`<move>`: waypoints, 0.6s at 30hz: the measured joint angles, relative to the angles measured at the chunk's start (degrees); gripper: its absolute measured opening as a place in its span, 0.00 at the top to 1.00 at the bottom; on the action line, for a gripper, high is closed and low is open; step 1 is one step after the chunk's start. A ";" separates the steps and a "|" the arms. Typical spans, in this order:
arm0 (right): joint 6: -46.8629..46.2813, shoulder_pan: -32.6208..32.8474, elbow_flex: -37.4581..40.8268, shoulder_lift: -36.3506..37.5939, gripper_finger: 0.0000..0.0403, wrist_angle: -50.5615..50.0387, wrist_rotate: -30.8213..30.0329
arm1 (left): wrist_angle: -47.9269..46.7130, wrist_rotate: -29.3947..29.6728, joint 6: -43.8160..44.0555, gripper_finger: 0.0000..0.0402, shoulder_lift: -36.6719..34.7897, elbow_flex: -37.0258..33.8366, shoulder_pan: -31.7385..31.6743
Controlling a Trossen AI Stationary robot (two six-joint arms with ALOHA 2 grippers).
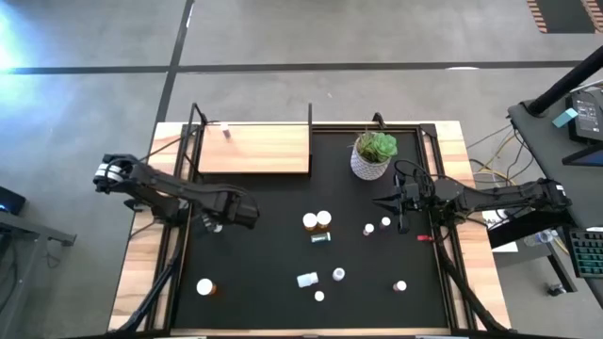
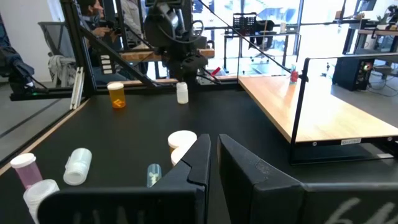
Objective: Pick and place medicine bottles onto shelf by color
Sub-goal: Put the top left white pill bottle on the shelf
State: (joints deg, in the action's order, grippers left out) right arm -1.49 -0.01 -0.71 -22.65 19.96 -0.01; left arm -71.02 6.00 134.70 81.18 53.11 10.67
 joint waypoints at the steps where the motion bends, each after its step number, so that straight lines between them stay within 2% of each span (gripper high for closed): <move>1: 0.00 0.00 0.01 0.00 0.94 -0.02 -0.01 | -0.04 -0.25 1.22 0.38 -0.37 -0.42 0.27; 11: 0.01 0.00 0.02 0.00 0.94 -0.01 0.00 | 0.10 -4.08 7.23 0.38 -3.03 -3.05 2.61; 18: 0.02 0.00 0.02 0.00 0.94 0.00 -0.01 | 1.86 -3.88 10.54 0.38 -2.94 -6.53 3.15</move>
State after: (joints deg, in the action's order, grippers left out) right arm -1.48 -0.01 -0.69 -22.65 19.97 -0.03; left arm -69.16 2.11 145.24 78.23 46.59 13.82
